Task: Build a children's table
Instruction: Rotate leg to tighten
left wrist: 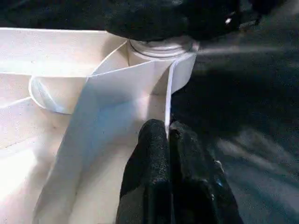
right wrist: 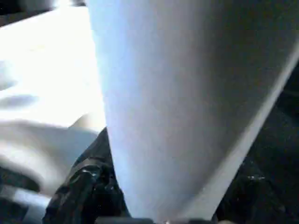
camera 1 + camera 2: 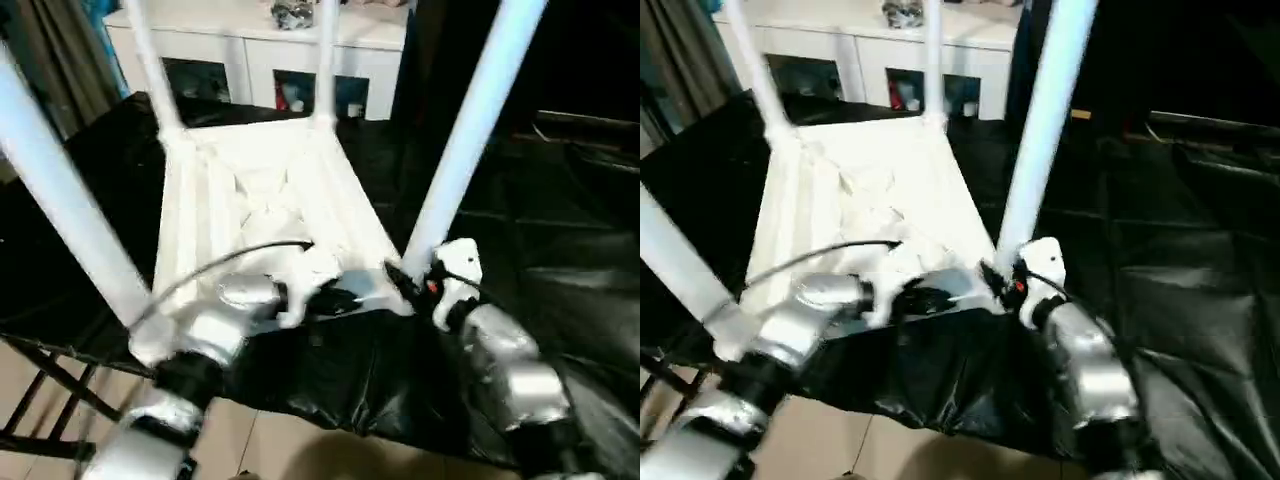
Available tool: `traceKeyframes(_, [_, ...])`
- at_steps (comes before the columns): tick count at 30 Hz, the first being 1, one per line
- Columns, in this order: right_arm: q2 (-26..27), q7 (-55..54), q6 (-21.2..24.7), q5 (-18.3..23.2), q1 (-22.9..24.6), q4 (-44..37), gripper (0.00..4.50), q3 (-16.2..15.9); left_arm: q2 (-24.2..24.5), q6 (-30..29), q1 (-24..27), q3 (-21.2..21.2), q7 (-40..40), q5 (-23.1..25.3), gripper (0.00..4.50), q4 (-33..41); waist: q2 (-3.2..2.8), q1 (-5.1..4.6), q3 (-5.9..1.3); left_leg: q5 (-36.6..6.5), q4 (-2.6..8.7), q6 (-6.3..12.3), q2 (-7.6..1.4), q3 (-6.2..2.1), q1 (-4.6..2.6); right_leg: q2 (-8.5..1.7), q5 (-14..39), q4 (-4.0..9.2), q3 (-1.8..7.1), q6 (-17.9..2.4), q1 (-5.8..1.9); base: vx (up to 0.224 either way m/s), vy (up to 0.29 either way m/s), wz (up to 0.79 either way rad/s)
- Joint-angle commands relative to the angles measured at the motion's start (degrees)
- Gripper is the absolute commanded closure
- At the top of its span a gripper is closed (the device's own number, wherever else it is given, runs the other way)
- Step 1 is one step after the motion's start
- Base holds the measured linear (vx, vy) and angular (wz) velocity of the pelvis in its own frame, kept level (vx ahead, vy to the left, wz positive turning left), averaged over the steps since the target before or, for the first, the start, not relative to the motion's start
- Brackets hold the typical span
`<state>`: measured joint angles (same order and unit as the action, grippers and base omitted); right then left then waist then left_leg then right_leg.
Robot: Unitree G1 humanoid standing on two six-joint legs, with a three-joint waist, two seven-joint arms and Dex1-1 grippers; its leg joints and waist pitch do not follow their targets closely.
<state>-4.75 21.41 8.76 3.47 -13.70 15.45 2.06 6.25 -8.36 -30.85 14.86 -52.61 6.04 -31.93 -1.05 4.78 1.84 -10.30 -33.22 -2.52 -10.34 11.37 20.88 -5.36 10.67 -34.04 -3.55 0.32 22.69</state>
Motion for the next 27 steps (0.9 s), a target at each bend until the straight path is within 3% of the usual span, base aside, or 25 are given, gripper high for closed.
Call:
traceKeyframes(1, [3.35,-0.46,3.83,0.06,2.15,1.86,2.44,-4.31,-3.66,-0.07,0.73,0.34,4.90,-2.04,4.50,1.01,0.94,-0.30,-2.24,-18.07,4.85,-0.10,-2.92,-1.67,-0.72,-3.46,21.60,5.28,2.60,-8.16,-1.48,0.000,0.000,0.00])
traceKeyframes(2, [3.82,-0.96,3.41,0.09,2.30,1.28,2.44,-4.59,-3.81,0.02,1.27,1.03,4.64,-1.60,4.50,1.57,0.89,-0.30,-2.37,-18.19,4.79,0.11,-2.81,-1.64,-0.78,-3.39,21.39,5.30,2.63,-7.90,-1.49,0.000,0.000,0.00])
traceKeyframes(3, [3.89,-1.17,3.14,0.18,2.35,1.07,1.93,-4.62,-3.79,-0.08,1.51,1.18,4.60,-1.48,4.50,1.92,0.80,-0.29,-2.36,-17.84,4.87,0.41,-2.85,-1.69,-0.57,-3.42,20.61,5.25,2.68,-7.79,-1.61,0.000,0.000,0.00])
traceKeyframes(4, [3.99,-1.31,2.87,0.57,2.36,0.85,1.79,-4.30,-3.69,0.03,1.70,1.32,4.33,-1.43,4.50,2.24,0.81,-0.28,-2.40,-17.68,4.84,0.63,-2.80,-1.63,-0.59,-3.33,19.99,5.24,2.69,-7.65,-1.58,0.000,0.000,0.00])
traceKeyframes(5, [4.13,-1.10,2.92,1.16,2.39,0.59,1.77,-3.84,-3.51,0.22,1.84,1.46,3.91,-1.45,4.50,2.53,0.51,-0.28,-2.42,-17.63,4.85,0.67,-2.77,-1.66,-0.59,-3.37,19.67,5.21,2.71,-7.76,-1.60,0.000,0.000,0.00])
traceKeyframes(12, [0.05,7.17,2.56,3.16,2.46,-1.83,1.26,-4.58,-1.11,1.10,2.70,1.42,-1.88,-3.37,4.50,4.75,0.57,-0.26,-2.64,-15.54,4.64,1.61,-2.84,-1.50,-0.38,-3.23,14.83,4.76,2.71,-8.81,-1.90,0.000,0.000,0.00])
traceKeyframes(14, [-2.46,12.76,2.32,4.85,2.25,-2.53,1.26,-5.13,0.44,1.55,2.79,1.34,-4.94,-4.50,4.50,5.10,0.73,-0.13,-2.75,-14.04,4.39,2.70,-2.68,-1.44,-0.18,-3.41,13.12,4.53,2.63,-9.56,-2.31,0.000,0.000,0.00])
traceKeyframes(19, [-8.16,25.13,2.97,8.37,2.66,-4.77,1.26,-7.32,3.69,2.59,2.31,1.32,-9.92,-5.27,4.50,4.32,0.95,-0.01,-2.73,-12.07,4.10,4.43,-2.78,-1.26,-0.08,-3.28,11.37,4.32,2.55,-10.95,-2.34,0.000,0.000,0.00])
traceKeyframes(23, [-13.98,37.01,3.44,10.69,2.51,-5.10,1.26,-8.64,7.63,3.70,1.34,1.16,-17.58,-6.53,4.50,3.05,0.93,0.14,-2.72,-12.06,4.04,4.86,-2.90,-1.28,-0.17,-3.30,11.52,4.15,2.50,-11.71,-2.40,0.000,0.000,0.00])
traceKeyframes(24, [-14.75,38.79,3.59,11.04,2.35,-4.94,1.51,-8.82,8.27,3.98,1.02,1.12,-18.66,-6.60,4.50,2.62,0.97,0.25,-2.71,-12.18,4.03,4.85,-2.99,-1.27,-0.25,-3.29,11.57,4.14,2.44,-12.00,-2.37,0.000,0.000,0.00])
traceKeyframes(27, [-17.87,45.56,4.24,12.52,1.58,-4.27,1.63,-10.17,10.19,4.99,-0.48,1.09,-21.73,-7.37,4.50,0.37,0.97,0.59,-2.70,-11.70,3.99,4.70,-3.14,-1.15,-0.40,-3.18,10.77,3.85,2.34,-12.97,-2.25,0.000,0.000,0.00])
